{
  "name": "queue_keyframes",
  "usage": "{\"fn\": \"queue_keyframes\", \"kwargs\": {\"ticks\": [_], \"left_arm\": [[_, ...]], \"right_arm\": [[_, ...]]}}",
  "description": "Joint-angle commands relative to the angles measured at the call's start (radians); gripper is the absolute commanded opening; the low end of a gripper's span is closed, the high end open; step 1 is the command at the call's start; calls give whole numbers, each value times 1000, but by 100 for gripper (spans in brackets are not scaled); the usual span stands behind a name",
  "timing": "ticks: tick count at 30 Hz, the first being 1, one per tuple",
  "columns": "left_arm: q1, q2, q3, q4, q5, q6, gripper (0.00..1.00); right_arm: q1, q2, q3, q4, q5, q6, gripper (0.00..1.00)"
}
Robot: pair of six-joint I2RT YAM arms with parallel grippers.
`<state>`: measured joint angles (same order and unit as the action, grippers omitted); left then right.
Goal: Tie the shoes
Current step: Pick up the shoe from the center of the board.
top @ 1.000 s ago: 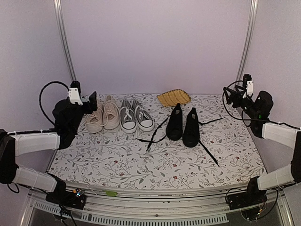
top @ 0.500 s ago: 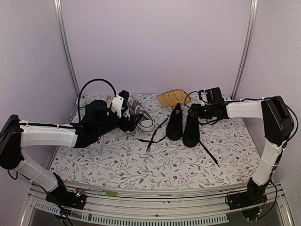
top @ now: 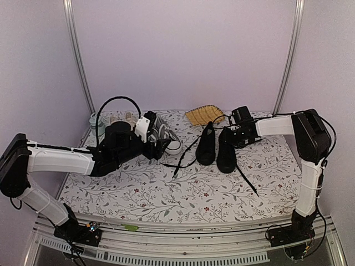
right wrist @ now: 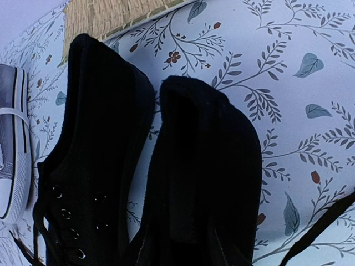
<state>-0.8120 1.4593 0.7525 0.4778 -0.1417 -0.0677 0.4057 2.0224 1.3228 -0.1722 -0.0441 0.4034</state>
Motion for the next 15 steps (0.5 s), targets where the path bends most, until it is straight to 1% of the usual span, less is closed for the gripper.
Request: {"fn": "queue_keyframes", "kwargs": {"ticks": [1, 2, 3, 5, 11, 15], "left_arm": [[-16, -12, -21, 7, -24, 16, 88], [-15, -17, -25, 7, -26, 15, 88], [-16, -21, -29, 8, -28, 15, 88], [-17, -30, -38, 13, -30, 15, 88], [-21, -69, -54, 5, -39, 16, 88], [-26, -111, -82, 4, -36, 15, 88]], "right_arm": [[18, 12, 3, -54, 38, 24, 22], [22, -1, -4, -58, 50, 24, 14], [26, -16, -14, -61, 60, 23, 8], [34, -58, -32, -65, 64, 16, 3], [89, -193, -100, -118, 35, 22, 0], [163, -335, -208, -146, 36, 92, 0]]}}
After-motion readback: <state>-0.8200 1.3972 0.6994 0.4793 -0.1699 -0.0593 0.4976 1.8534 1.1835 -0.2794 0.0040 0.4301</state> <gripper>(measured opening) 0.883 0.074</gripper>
